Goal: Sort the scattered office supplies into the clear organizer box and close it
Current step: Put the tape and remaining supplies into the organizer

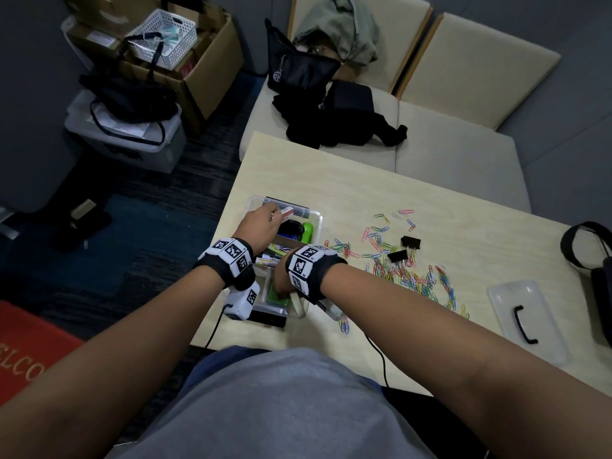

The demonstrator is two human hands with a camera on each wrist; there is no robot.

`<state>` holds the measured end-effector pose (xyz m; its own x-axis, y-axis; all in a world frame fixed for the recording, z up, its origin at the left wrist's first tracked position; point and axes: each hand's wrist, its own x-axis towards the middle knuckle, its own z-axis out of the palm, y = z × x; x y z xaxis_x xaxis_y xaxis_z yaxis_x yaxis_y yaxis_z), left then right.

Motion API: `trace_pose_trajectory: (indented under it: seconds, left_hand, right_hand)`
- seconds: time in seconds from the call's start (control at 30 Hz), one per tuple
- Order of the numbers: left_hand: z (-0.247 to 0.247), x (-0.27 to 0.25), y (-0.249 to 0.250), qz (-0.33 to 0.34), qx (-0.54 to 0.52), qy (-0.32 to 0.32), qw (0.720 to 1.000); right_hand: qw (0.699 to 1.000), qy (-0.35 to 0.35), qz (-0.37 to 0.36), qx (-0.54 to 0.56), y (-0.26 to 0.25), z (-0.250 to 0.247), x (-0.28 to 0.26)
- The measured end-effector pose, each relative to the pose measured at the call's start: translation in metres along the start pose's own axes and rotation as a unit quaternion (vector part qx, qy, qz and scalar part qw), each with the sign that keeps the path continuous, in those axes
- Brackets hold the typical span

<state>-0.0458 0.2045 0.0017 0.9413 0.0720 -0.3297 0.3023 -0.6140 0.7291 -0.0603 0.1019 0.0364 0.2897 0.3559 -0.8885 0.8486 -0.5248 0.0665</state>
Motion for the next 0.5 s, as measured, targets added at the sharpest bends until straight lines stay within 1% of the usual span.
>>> trace_pose_trajectory:
  seconds: [0.07, 0.1, 0.13, 0.2, 0.27, 0.33, 0.43, 0.5]
  left_hand:
    - [0.000, 0.000, 0.000, 0.000, 0.000, -0.002, 1.000]
    - [0.000, 0.000, 0.000, 0.001, 0.002, -0.002, 1.000]
    - [0.000, 0.000, -0.001, 0.002, 0.004, -0.002, 1.000]
    - [0.000, 0.000, -0.001, 0.002, 0.005, -0.002, 1.000]
    - [0.000, 0.001, -0.001, 0.000, 0.003, -0.001, 1.000]
    - [0.001, 0.001, -0.001, -0.001, 0.002, -0.001, 1.000]
    - [0.002, 0.001, -0.001, 0.001, 0.008, 0.002, 1.000]
    - [0.002, 0.001, -0.001, 0.004, 0.012, 0.005, 1.000]
  right_hand:
    - [0.999, -0.011, -0.023, -0.032, 0.003, -0.002, 0.002]
    - [0.999, -0.031, -0.034, -0.020, 0.002, -0.004, 0.000]
    - [0.998, -0.041, -0.037, 0.015, 0.003, -0.008, -0.009]
    - [0.994, -0.027, -0.057, 0.086, 0.010, -0.012, -0.016]
    - [0.991, 0.006, -0.064, 0.118, 0.016, -0.013, -0.024]
    - [0.988, 0.062, -0.067, 0.128, 0.019, -0.007, -0.026]
    - [0.976, 0.161, -0.042, 0.140, 0.015, 0.007, -0.024]
    - [0.970, 0.196, -0.024, 0.141, 0.008, 0.019, -0.021]
